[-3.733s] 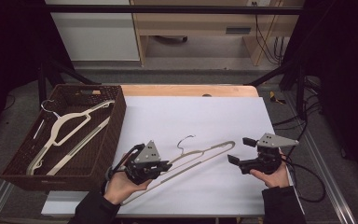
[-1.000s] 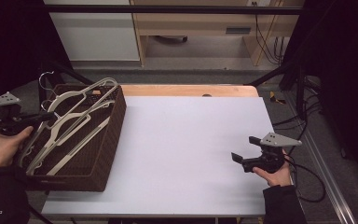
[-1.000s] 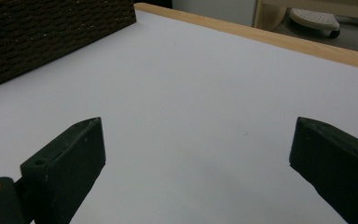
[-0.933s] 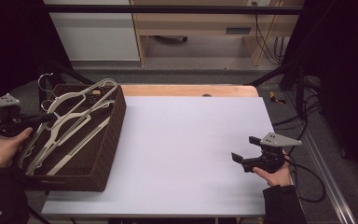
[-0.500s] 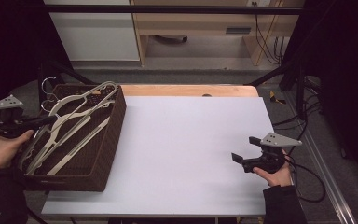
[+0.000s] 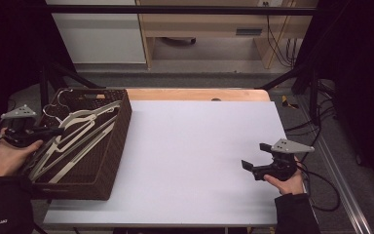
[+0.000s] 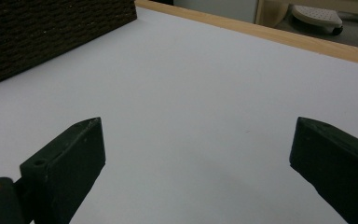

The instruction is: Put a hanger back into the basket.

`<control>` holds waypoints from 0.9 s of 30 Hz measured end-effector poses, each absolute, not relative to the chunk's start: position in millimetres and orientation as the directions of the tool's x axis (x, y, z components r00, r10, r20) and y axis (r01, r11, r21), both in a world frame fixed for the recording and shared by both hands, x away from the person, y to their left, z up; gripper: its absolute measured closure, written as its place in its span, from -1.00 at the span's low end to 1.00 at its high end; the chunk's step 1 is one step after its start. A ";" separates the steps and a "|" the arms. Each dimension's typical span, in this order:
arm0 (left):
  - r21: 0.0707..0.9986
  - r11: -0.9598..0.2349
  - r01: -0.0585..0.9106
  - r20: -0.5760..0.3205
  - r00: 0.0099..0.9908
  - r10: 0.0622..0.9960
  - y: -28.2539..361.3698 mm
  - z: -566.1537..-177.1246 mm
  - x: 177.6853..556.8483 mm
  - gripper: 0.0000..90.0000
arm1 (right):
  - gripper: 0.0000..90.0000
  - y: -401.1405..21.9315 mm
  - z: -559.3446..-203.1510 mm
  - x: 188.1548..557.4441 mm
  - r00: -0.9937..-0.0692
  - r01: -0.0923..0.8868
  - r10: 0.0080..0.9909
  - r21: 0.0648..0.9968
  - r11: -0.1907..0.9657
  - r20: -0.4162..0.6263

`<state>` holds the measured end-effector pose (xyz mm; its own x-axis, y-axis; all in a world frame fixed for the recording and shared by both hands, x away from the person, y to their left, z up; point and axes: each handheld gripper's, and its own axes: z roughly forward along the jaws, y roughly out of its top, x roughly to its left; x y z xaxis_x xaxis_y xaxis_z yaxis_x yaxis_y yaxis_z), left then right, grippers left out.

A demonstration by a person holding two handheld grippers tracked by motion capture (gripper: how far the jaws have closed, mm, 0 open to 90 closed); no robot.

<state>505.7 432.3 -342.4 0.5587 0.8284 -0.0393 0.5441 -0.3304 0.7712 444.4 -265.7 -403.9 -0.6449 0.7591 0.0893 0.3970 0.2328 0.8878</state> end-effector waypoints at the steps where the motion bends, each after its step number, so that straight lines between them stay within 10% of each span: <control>1: 0.771 -0.330 0.544 -0.039 0.559 0.828 432.3 -342.4 505.7 0.92 | -0.92 -266.2 -403.9 444.8 -0.647 0.392 0.758 0.889 0.236 0.083; 15: 0.711 -0.211 0.671 -0.082 0.377 0.923 441.3 -377.8 507.6 0.82 | -0.92 -265.0 -404.5 444.6 -0.651 0.394 0.755 0.886 0.244 0.081; 27: 0.827 -0.110 0.551 -0.090 0.323 0.942 438.5 -357.4 479.2 0.12 | -0.92 -265.5 -403.6 444.1 -0.646 0.390 0.759 0.890 0.235 0.083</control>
<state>479.2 438.5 -357.4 0.3231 0.9421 -0.0900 0.5507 -0.1098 0.8274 444.1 -265.5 -403.6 -0.6456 0.7592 0.0826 0.3900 0.2349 0.8903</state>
